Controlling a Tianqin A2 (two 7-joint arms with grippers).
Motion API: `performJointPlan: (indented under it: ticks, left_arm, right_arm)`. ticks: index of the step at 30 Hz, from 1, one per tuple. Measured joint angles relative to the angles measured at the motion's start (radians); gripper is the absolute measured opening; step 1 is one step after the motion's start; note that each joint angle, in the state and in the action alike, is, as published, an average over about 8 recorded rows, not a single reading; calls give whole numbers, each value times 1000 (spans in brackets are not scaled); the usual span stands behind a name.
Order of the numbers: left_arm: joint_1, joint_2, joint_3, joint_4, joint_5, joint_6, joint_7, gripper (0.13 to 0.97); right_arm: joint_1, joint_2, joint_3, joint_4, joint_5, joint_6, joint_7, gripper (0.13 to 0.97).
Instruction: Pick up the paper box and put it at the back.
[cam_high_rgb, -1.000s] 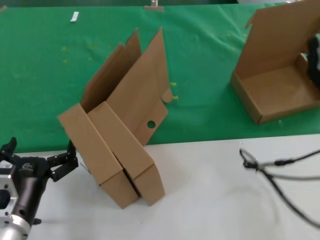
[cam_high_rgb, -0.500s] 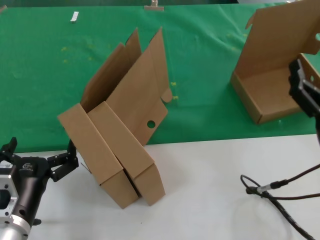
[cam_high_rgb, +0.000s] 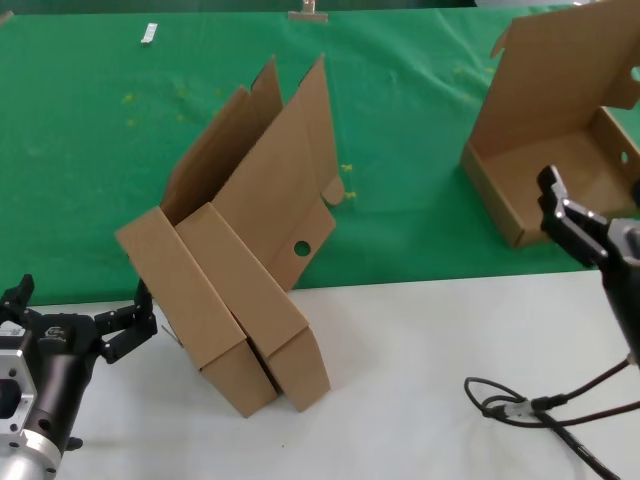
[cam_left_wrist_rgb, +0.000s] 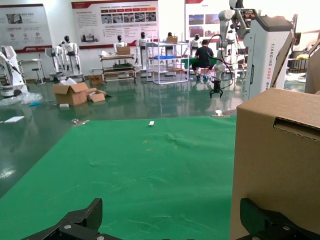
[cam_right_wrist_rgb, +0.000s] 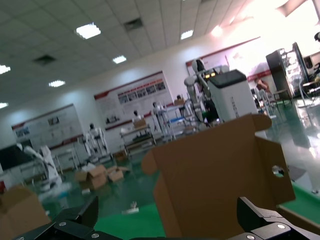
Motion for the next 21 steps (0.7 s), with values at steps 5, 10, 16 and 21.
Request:
performJointPlan:
  ticks: [5,10,16,21]
  left_arm:
    - [0,0,0,0,0,0,0,966]
    - [0,0,0,0,0,0,0,966]
    - [0,0,0,0,0,0,1,966]
    - [0,0,0,0,0,0,0,966]
  right_arm:
    - [-24,17,-33,23,-40,48,26,966]
    - [-48,34,-65,45,-80,96,53,966]
    - [-77,55,-104,72,-128,153,84,966]
    - [-101,72,-136,95,-167,201,110,966]
